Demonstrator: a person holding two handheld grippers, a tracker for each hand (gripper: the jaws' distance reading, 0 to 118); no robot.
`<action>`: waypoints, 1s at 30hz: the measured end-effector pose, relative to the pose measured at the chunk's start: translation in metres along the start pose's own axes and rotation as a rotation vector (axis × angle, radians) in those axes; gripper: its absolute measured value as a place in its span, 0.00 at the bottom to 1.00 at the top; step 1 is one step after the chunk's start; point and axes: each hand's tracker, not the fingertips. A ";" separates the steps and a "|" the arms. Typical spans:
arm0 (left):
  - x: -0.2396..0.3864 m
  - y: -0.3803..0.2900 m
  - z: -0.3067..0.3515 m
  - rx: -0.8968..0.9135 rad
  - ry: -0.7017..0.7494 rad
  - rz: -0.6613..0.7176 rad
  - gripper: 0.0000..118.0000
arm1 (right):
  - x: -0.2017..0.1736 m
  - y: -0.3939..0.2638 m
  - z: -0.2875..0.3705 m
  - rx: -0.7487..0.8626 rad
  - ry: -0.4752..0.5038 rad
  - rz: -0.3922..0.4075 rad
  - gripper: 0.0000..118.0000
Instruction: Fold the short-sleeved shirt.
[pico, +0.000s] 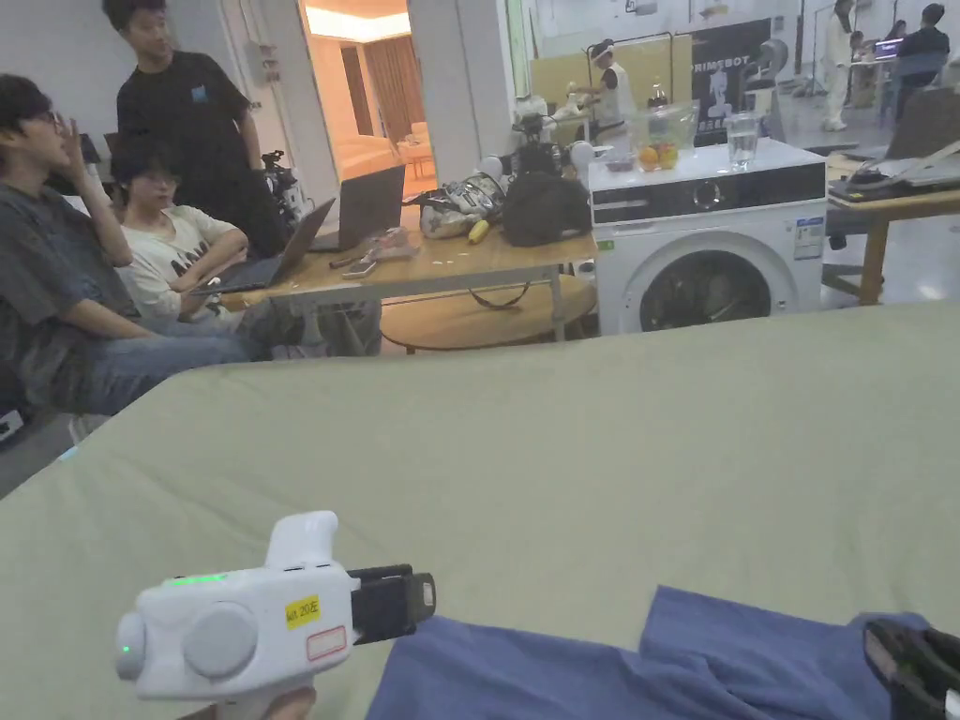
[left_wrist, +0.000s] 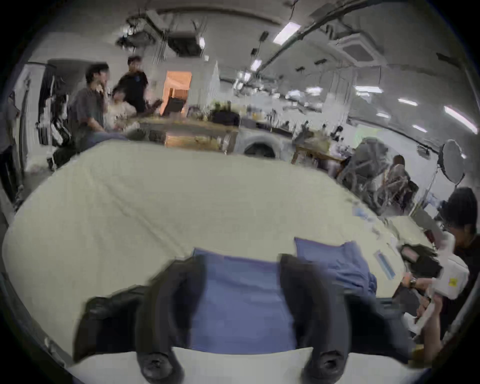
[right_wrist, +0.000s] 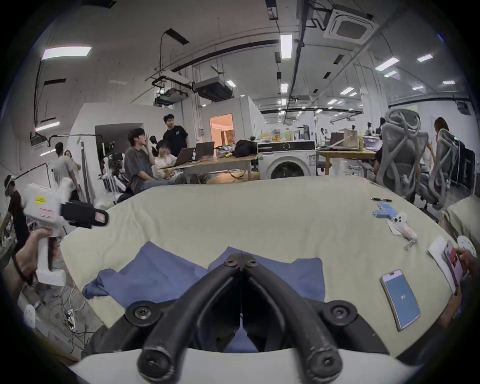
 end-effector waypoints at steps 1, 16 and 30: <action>-0.003 0.003 -0.019 -0.044 -0.004 -0.004 0.57 | 0.005 -0.004 0.002 -0.007 -0.013 -0.008 0.00; -0.011 0.000 -0.145 -0.263 0.118 -0.024 0.16 | 0.068 -0.042 0.022 -0.131 -0.199 -0.150 0.00; -0.014 -0.008 -0.151 -0.247 0.126 0.006 0.00 | 0.071 -0.095 -0.030 -0.331 -0.178 -0.378 0.27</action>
